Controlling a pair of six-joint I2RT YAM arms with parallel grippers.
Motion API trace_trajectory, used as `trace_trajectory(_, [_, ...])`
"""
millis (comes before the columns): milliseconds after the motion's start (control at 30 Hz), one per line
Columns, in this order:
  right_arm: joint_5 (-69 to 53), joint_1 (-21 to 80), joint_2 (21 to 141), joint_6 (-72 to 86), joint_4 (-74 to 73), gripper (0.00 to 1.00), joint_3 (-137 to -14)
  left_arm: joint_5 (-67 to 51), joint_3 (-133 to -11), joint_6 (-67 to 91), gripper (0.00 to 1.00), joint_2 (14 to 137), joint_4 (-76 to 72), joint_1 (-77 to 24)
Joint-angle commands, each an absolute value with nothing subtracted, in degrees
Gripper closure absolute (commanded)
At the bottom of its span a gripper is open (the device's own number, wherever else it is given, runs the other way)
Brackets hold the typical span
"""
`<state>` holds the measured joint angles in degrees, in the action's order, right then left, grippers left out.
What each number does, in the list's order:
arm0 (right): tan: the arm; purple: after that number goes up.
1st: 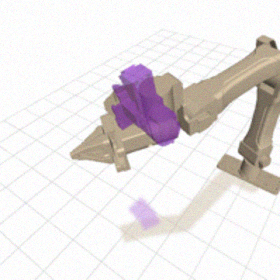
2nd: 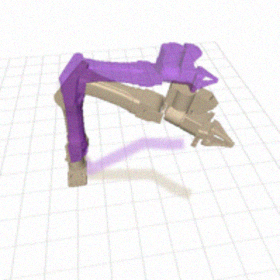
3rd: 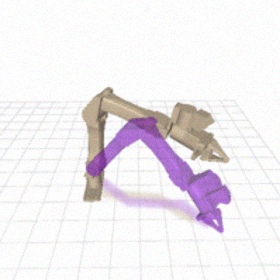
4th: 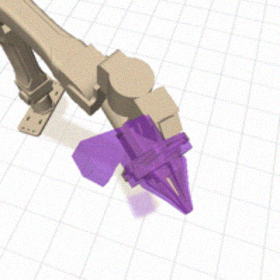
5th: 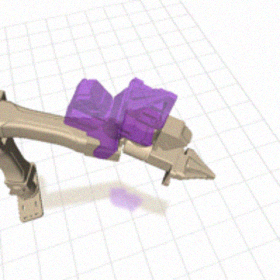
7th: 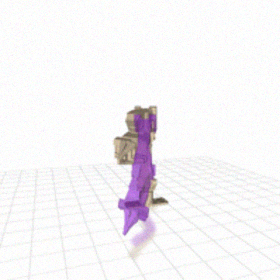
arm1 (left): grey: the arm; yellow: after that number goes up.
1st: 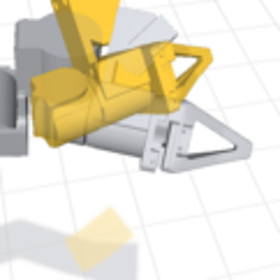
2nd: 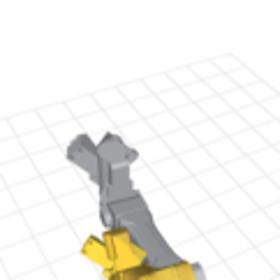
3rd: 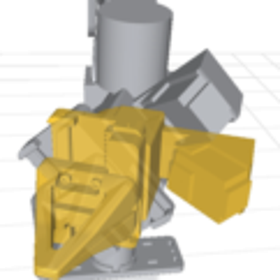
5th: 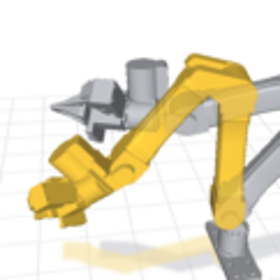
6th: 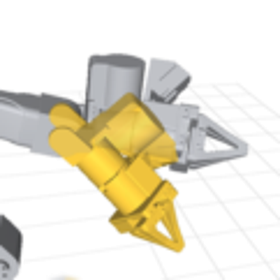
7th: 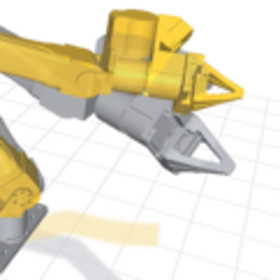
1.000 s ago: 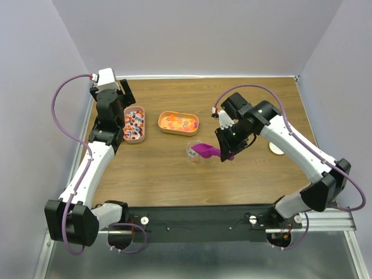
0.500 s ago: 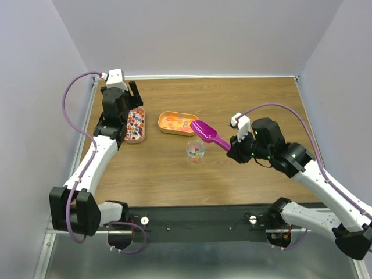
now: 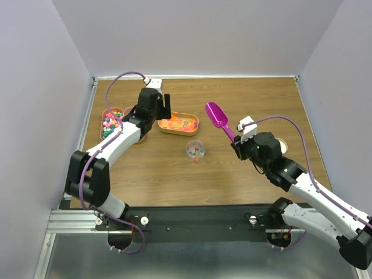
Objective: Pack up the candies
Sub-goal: Move the storage box to the center of the board.
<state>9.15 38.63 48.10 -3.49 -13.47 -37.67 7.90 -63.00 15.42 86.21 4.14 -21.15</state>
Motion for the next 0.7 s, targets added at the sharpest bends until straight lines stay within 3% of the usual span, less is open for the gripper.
trace_trajectory(0, [15.3,38.9,46.5,-3.0,-5.6,0.99,-35.7,11.1,-69.2,15.8,0.24,93.1,12.2,-21.5])
trace_trajectory(467, [9.1,38.9,46.4,-2.9,-4.6,0.99,-35.5,16.2,-81.2,14.6,0.33,110.0,20.5,-18.9])
trace_trajectory(667, [8.4,38.9,46.7,-2.9,-4.6,0.99,-35.5,13.1,-83.8,14.5,0.51,114.3,22.1,-18.8])
